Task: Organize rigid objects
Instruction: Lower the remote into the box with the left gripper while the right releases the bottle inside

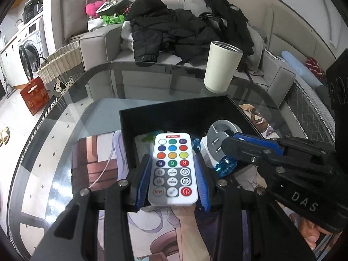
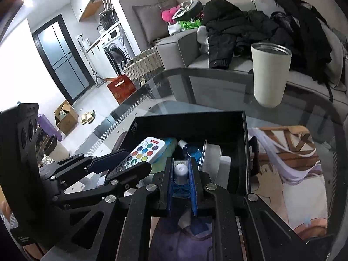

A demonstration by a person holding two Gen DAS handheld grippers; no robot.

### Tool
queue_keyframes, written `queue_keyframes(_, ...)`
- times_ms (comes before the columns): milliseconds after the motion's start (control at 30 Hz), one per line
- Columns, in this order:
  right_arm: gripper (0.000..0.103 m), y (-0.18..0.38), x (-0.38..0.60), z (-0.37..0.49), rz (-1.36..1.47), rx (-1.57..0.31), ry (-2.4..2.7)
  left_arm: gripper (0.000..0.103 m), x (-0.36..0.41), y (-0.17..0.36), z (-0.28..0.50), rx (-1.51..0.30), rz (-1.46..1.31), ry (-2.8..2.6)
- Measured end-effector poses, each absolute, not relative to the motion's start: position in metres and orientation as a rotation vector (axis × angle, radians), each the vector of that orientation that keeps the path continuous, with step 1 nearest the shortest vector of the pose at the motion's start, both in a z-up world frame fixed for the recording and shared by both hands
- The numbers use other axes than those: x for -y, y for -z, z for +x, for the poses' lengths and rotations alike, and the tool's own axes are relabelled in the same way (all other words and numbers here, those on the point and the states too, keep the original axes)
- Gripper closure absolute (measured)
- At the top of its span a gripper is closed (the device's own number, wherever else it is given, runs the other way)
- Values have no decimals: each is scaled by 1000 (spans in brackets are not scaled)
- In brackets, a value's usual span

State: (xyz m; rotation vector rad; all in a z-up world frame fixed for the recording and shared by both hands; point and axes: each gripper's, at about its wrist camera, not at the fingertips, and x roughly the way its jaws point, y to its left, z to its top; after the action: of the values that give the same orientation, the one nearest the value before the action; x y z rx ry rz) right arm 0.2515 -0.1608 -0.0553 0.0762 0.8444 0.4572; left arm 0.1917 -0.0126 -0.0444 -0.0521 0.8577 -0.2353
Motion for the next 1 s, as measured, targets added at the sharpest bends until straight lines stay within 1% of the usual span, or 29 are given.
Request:
queue_keyframes(467,90,63,160,254,61,-882,-444,65,12,47,193,-869,-29,229)
queue_keyframes(567,88,63,160,253,61,-881,-441,61,11,46,192,-859,-23,213)
queue_keyframes(600,87,62,160,253,58,-879,-440,58,10,45,192,-855,-23,207)
queue_keyframes(767,87,59,160,251,51,-861,-440,57,7,42,190,-836,-23,199)
queue_keyframes(900,87,55,160,246,44,-842,-441,53,6,38,186,-809,-22,185)
queue_keyframes(1000,85,49,161,240,48,-822,-440,51,3,33,181,-783,-33,182)
